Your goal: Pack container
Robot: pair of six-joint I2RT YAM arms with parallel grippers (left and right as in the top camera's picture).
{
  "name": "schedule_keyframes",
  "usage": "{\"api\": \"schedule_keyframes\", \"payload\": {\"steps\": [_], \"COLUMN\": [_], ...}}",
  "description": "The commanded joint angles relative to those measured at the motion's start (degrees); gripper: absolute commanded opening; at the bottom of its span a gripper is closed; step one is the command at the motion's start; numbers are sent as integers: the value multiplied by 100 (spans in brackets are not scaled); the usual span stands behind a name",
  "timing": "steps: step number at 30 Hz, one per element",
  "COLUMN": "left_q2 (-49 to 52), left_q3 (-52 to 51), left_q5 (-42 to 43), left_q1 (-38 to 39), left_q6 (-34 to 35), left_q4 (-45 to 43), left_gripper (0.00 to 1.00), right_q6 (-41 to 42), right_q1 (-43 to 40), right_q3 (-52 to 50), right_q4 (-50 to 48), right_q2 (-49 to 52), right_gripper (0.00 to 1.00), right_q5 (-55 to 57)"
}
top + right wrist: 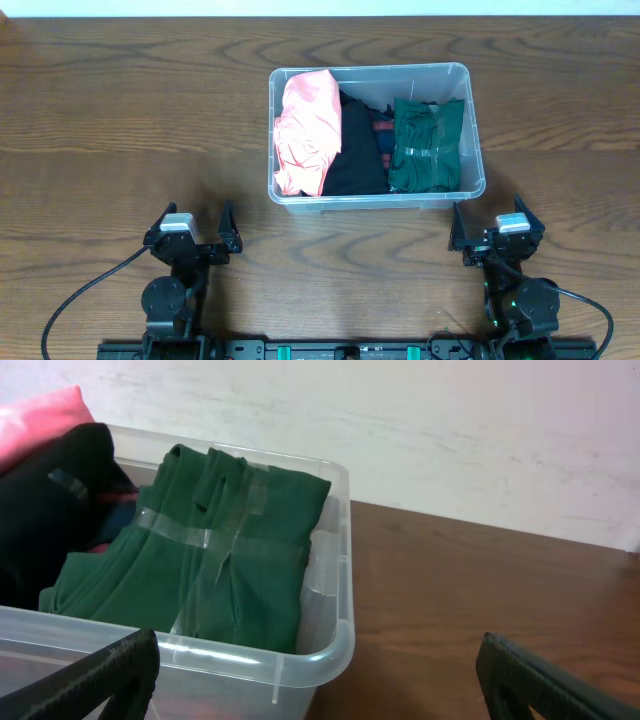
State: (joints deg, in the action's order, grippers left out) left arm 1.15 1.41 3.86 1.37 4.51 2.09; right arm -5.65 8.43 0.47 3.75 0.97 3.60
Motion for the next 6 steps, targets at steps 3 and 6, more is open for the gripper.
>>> {"api": "schedule_keyframes", "payload": {"steps": [3, 6], "left_q2": [22, 22], "left_q3": [-116, -116], "left_q5": [-48, -48], "left_q1": [33, 33], "left_q6": [44, 44], "left_q4": [166, 166], "left_gripper": [98, 98], "right_q6": [-63, -63], "right_q1": [-26, -26], "right_q3": [-13, -13], "right_q4": [17, 17], "right_q2": [-31, -31], "right_gripper": [99, 99], "right_q5": [-22, -22]}}
